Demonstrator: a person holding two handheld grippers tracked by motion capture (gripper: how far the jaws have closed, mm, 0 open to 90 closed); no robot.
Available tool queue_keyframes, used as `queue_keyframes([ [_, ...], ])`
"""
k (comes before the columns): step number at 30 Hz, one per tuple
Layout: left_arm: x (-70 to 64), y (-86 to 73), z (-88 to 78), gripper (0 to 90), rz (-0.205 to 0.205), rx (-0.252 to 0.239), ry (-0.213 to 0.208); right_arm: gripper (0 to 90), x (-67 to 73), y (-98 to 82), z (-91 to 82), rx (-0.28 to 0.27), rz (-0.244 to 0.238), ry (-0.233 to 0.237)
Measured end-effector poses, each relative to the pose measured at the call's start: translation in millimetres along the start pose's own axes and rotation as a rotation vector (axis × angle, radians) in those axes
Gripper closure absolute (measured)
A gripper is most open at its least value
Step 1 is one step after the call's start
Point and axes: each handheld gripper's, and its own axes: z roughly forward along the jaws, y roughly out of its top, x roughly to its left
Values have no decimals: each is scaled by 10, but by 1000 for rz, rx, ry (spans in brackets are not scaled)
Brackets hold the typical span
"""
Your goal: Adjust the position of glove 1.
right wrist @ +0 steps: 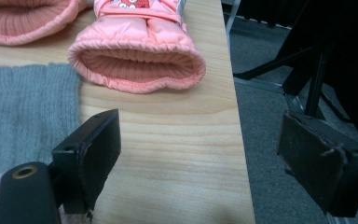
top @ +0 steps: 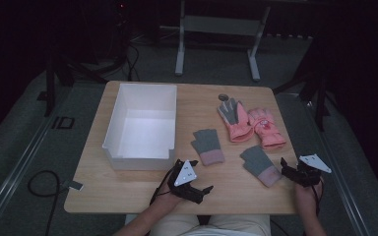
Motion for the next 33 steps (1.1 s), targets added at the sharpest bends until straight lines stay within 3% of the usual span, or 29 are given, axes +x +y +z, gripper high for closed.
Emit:
queue_keyframes([
  [5, 2, 7, 11, 11, 13, 12, -12, 132, -8, 1, -1, -3, 8, 19],
  [10, -7, -1, -3, 11, 20, -6, -10, 132, -10, 3, 1, -5, 16, 2],
  [16, -1, -1, -6, 11, 24, -2, -21, 141, -28, 11, 34, 70, 40, 37],
  [18, 14, -3, -9, 11, 10, -7, -27, 147, -9, 10, 32, 74, 24, 17],
  [23, 8, -7, -16, 11, 17, -14, -30, 152, 2, 25, 37, 95, 21, 45],
  [30, 1, -18, -39, 11, 13, -29, -18, 131, 12, 243, -96, 84, 51, 36],
  [33, -4, -17, -38, 11, 16, -26, -15, 115, 41, 340, -152, 75, 55, 61],
])
